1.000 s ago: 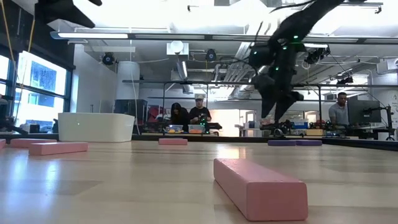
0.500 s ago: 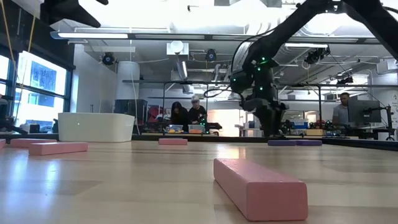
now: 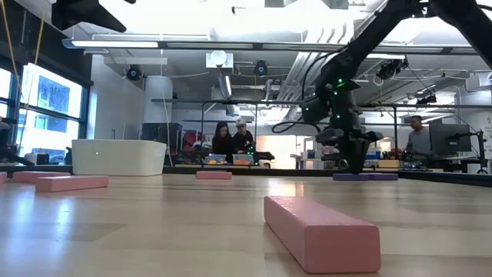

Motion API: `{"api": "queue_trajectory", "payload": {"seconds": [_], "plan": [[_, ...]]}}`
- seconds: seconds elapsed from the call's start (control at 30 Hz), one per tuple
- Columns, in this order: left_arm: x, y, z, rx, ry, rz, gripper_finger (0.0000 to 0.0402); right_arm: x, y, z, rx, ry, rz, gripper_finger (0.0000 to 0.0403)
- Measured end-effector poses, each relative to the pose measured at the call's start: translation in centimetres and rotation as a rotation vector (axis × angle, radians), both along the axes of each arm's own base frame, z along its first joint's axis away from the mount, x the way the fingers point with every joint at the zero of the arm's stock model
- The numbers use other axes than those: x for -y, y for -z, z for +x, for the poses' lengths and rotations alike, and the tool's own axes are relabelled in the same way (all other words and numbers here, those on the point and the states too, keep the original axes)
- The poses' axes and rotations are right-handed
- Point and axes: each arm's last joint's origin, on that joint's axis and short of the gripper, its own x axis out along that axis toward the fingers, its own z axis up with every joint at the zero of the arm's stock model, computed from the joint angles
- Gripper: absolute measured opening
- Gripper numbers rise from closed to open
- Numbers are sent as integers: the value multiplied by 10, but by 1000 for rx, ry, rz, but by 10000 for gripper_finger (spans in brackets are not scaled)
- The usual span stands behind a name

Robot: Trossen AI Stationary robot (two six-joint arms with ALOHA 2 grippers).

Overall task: Sort blocks
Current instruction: Put the blue wooden block into the yellow bin

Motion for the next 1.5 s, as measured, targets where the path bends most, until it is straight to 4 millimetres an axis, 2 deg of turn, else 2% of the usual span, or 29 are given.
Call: {"api": "queue_trajectory", "payload": {"seconds": [0.23, 0.57, 0.8, 1.1, 1.23, 1.33, 1.5], "plan": [[0, 0, 0, 3, -6, 5, 246, -9, 1, 10, -5, -44, -14, 0], [0, 0, 0, -21, 33, 65, 246, -59, -5, 47, 66, -199, 26, 0], [0, 0, 0, -24, 38, 72, 246, -115, -5, 77, 93, -366, 60, 0], [0, 0, 0, -40, 64, 110, 246, -207, -5, 111, 236, -623, 92, 0], [0, 0, 0, -47, 75, 126, 246, -244, -6, 119, 306, -734, 126, 0], [0, 0, 0, -51, 81, 134, 246, -259, -19, 123, 308, -805, 104, 0], [1, -1, 1, -45, 96, 130, 246, -273, -67, 133, 483, -1009, 48, 0]]}}
